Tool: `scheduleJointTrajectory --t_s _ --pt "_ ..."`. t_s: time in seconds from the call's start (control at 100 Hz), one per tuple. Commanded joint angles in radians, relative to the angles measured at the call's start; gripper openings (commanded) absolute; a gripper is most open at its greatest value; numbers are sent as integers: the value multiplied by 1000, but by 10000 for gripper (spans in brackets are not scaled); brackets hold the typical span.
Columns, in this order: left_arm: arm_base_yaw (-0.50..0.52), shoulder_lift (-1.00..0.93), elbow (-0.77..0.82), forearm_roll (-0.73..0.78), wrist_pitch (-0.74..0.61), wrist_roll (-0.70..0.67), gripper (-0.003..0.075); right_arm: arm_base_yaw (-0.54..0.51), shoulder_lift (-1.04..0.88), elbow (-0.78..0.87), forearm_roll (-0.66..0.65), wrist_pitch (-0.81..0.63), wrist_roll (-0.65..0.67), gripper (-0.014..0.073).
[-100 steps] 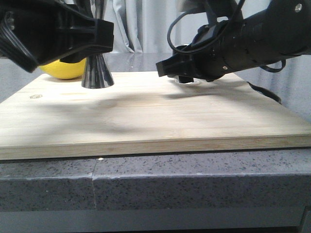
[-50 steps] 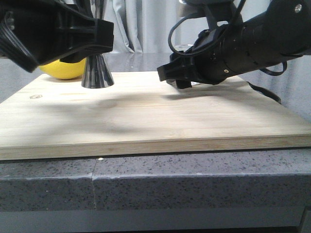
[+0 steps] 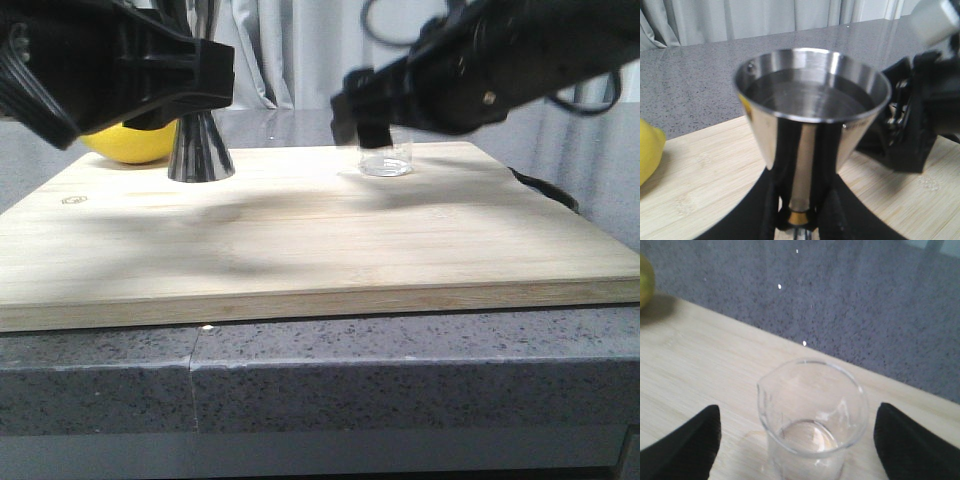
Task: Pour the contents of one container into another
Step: 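Open the right gripper and raise it away from the beaker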
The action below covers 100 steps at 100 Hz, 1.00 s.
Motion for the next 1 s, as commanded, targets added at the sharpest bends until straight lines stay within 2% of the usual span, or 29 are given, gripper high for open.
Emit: scheduleJointTrajectory --t_s 0.0,0.18,0.51,0.75,0.99 --pt "3 -32 -28 8 -99 -9 -19 3 -107 -23 -13 -28 -5 569" --pt "3 -32 -28 8 -99 -9 -19 3 -249 -24 -13 85 -5 569" --pt "30 -26 -28 8 -173 -9 -19 3 -497 -24 -13 80 -5 569" --pt "92 -26 -28 8 -173 -9 -19 3 -575 -24 -13 80 -5 568" --pt "95 -6 -28 4 -160 -7 -19 3 -583 -24 -13 80 -5 568"
